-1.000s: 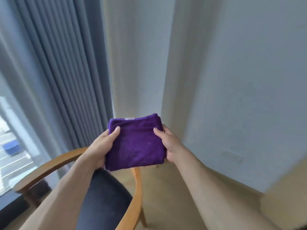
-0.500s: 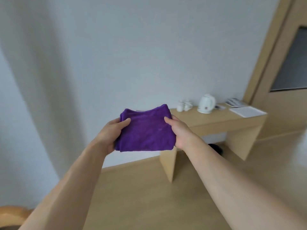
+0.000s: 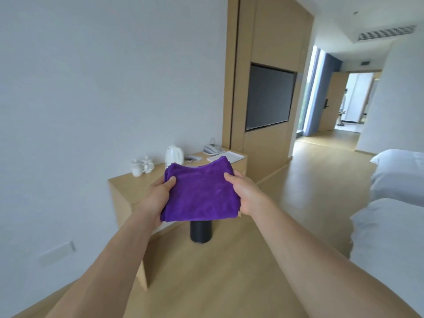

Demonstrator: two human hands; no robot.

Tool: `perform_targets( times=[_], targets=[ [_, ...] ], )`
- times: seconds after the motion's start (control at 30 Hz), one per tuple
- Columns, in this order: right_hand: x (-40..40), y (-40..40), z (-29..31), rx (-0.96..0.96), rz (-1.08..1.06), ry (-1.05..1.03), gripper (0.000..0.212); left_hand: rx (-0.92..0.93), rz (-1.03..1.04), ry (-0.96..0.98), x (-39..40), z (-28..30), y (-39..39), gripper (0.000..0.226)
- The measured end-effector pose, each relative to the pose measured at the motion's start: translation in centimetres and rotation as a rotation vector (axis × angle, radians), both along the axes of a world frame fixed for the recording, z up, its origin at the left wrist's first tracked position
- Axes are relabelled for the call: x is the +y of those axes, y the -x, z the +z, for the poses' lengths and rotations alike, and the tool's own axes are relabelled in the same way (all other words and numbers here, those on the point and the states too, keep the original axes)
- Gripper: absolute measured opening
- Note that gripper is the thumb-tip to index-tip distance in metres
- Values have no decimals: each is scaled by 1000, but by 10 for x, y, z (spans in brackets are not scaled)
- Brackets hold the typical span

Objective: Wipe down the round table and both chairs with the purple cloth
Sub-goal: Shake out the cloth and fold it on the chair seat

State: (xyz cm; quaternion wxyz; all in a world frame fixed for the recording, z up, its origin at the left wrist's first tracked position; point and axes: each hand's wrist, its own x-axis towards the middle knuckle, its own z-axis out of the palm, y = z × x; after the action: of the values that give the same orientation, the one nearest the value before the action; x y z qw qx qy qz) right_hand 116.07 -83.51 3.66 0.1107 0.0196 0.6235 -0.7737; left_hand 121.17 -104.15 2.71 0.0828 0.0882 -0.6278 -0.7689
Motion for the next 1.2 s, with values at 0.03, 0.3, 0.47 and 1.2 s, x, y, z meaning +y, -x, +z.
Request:
perform_targets(
  times=[0.03,0.3,0.47,1.2],
  targets=[
    [22,15,1,0,-16,2,18,-5,-10,2,21,2,18,17],
    [146,134,17,9,-70,-27,19,-29,-54,-61,147,16,149,14],
    [182,215,9,1,-103,-59,20,-54,-89,-65,181,10,235,13],
    [210,692,-76,-90,-1,-142,18,-82,-119,-3,203,-77,705,16]
  ],
)
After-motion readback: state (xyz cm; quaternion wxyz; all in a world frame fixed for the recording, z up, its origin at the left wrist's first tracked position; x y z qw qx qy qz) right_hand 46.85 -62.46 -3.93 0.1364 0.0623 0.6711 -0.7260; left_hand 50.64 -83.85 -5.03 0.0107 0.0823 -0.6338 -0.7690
